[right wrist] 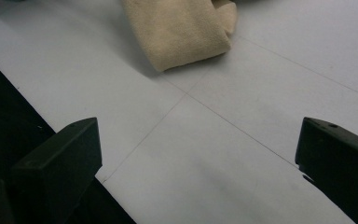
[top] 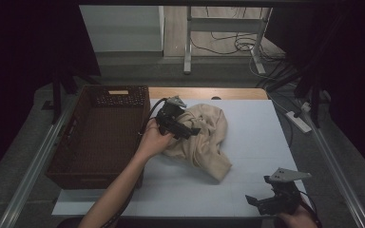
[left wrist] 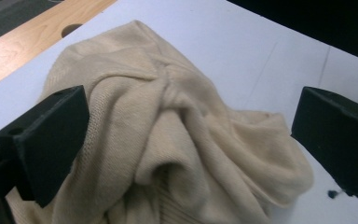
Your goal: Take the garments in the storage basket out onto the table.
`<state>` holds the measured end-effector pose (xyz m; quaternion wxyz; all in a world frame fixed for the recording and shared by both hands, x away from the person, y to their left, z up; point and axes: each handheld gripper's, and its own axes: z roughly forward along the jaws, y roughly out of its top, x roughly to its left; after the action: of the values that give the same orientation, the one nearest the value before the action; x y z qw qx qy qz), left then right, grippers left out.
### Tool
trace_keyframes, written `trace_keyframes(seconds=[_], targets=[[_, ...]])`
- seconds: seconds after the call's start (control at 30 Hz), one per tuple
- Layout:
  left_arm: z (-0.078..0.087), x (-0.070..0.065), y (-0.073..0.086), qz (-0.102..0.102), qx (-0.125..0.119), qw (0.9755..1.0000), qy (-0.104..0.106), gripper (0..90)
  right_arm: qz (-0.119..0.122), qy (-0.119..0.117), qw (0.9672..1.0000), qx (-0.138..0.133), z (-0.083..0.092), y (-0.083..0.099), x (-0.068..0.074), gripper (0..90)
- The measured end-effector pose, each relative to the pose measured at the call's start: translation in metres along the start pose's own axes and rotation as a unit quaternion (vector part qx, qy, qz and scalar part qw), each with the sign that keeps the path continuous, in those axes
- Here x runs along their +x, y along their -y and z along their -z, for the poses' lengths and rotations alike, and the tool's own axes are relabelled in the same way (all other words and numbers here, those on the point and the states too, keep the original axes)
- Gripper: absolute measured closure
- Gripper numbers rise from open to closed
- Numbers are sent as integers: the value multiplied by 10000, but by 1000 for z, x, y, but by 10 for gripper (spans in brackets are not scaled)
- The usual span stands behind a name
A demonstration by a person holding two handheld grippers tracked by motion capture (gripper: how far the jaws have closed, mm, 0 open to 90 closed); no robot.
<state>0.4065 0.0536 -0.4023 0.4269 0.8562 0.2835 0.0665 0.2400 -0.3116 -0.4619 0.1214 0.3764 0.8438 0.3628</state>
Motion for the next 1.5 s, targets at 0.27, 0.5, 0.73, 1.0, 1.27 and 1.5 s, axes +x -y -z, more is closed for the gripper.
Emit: trace_keyframes(seconds=[0.27,0.5,0.73,1.0,1.27,1.5], targets=[[11,-12,10,-11,-135,9997,208,0,-23,11,10000,-8,1,0,-1,6],[14,-21,24,120,-172,9982,568,0,-4,32,10000,11,0,0,0,6],[13,-32,41,167,-265,9964,790,0,-15,37,10000,6,0,0,0,6],[16,-46,57,93,-262,9965,783,0,-12,49,10000,-11,1,0,0,5],[26,-63,69,110,-351,9949,938,0,8,52,10000,-20,1,0,0,6],[36,-76,88,189,-349,9943,990,0,29,52,10000,-1,1,0,1,5]])
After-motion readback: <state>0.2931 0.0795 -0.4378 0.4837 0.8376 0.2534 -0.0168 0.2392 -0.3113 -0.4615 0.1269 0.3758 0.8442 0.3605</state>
